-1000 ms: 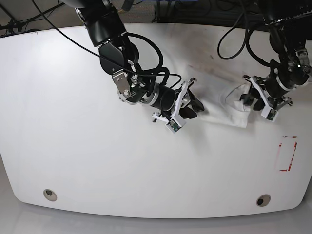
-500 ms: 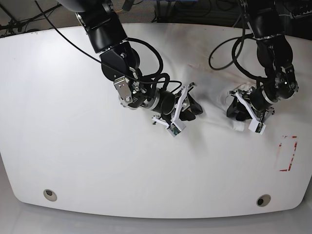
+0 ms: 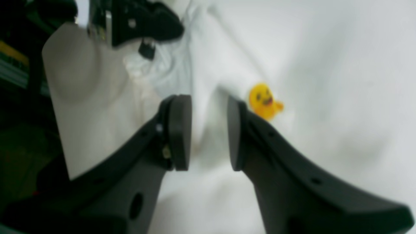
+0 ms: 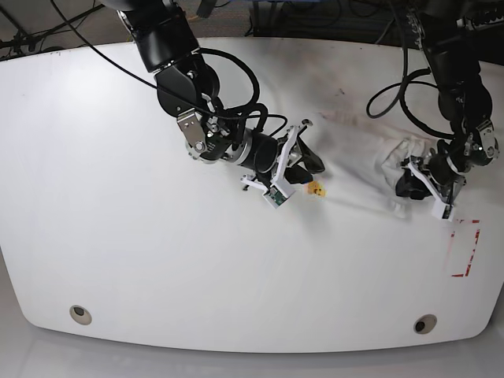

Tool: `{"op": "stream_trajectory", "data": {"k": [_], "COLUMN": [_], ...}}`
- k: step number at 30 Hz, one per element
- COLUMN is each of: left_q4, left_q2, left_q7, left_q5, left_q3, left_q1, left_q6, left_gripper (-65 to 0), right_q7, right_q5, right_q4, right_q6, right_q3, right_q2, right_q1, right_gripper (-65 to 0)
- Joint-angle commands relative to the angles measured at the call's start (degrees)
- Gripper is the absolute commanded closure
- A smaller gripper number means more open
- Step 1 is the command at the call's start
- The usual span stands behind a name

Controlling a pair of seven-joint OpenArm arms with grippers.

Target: Fold the T-shirt properly

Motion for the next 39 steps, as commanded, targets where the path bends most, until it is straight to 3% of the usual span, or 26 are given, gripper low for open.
{"op": "stream_trajectory", "data": {"k": [1,4,9,14,17,21,28,36,39], "left_q4": [5.1,10.2,17.3,25.9,26.9,27.6,26.2,24.8,23.7], "left_q2": [-1.4,-3.5,-3.5,-3.1,-1.0,-0.8,0.1,0.9,1.1], "left_q7": [-1.2,0.1,4.4,6.8,6.8,6.8,6.7,5.0,2.2], "left_q5": [-4.3,-6.4,-8.7,-10.3,-10.2,-10.1,-10.1,-10.1,-7.1], "left_q3": [-0.6,-2.0,-2.5,-4.2,-3.5,-4.9,-6.3,-8.3,-9.0], "left_q1": [-0.5,2.3,4.7,12.8,14.8,20.6,23.4,22.2,22.6], "left_q6": [-1.0,-1.0,-1.0,-1.0,-1.0,-1.0,-0.9,-0.5,-0.5], "left_gripper": [-21.1,-21.1,-21.1,-21.1,-21.1,-21.1,-21.1,-21.1,-21.0], "right_q7": [1.2,1.2,1.4,1.6,3.1,3.3,5.1,7.5,8.3], "right_q5": [0.5,0.6,0.5,0.0,-2.3,-4.1,-6.6,-6.7,-7.1], "right_q4": [0.6,-0.1,-4.3,-7.9,-11.7,-12.4,-18.1,-19.6,-19.8], "right_q6": [0.1,-0.1,-0.1,-0.1,0.0,0.0,0.3,0.3,0.3], "right_q3": [0.2,0.1,0.1,0.2,0.0,0.0,0.0,0.0,0.0], "right_q2": [0.3,0.4,0.4,-0.9,-1.4,-3.8,-6.4,-7.0,-7.8], "right_q1": [1.2,1.7,5.3,7.0,10.2,10.6,12.8,12.8,12.1], "right_gripper": [-17.4,-17.4,-17.6,-17.8,-17.6,-17.4,-17.4,-17.4,-17.4]}}
